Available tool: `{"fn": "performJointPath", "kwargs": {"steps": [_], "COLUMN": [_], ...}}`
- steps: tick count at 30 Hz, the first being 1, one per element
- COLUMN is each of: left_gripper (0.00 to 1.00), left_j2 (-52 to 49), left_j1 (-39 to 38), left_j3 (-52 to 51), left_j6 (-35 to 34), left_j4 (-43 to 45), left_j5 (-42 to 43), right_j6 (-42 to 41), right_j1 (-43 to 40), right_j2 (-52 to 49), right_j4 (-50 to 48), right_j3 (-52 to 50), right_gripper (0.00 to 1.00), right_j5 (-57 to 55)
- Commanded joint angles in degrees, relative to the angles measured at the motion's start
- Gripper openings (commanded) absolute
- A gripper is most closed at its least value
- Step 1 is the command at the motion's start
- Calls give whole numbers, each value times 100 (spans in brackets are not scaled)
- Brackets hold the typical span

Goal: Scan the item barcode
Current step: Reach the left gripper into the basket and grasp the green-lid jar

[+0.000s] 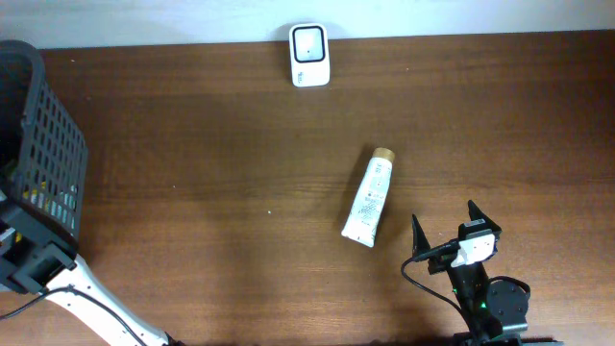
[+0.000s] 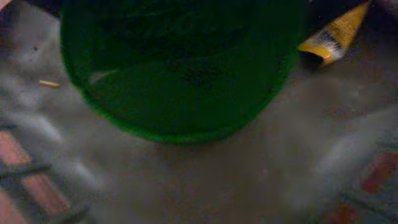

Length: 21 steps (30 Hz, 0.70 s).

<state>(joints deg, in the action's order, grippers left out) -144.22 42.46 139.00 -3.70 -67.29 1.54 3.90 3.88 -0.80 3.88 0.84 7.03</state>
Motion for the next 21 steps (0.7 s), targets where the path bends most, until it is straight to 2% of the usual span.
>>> {"fn": "performJointPath", "kwargs": {"steps": [1, 7, 9, 13, 15, 17, 20, 21], "left_gripper": [70, 50, 47, 49, 59, 80, 82, 86], "left_j2": [-264, -260, -256, -256, -256, -256, -256, -256], "left_j1": [4, 4, 4, 4, 4, 4, 4, 4], "left_j3": [63, 92, 140, 363, 496, 505, 505, 507], "left_j6": [59, 57, 57, 57, 57, 57, 61, 72], "left_j4": [-24, -50, -85, -162, -203, -199, -118, -79], "left_j5": [46, 68, 68, 68, 74, 66, 63, 63], "right_j6": [17, 17, 17, 17, 17, 17, 17, 17], "right_j1": [-26, -26, -26, -26, -26, -26, -26, -26], "right_j2": [61, 59, 61, 61, 59, 59, 61, 61], "right_j4": [-2, -2, -2, -2, -2, -2, -2, -2], "right_j3": [-52, -52, -52, -52, -52, -52, -52, -52], "right_gripper": [98, 98, 98, 98, 98, 98, 98, 98], "right_j5": [28, 28, 28, 28, 28, 28, 28, 28]}}
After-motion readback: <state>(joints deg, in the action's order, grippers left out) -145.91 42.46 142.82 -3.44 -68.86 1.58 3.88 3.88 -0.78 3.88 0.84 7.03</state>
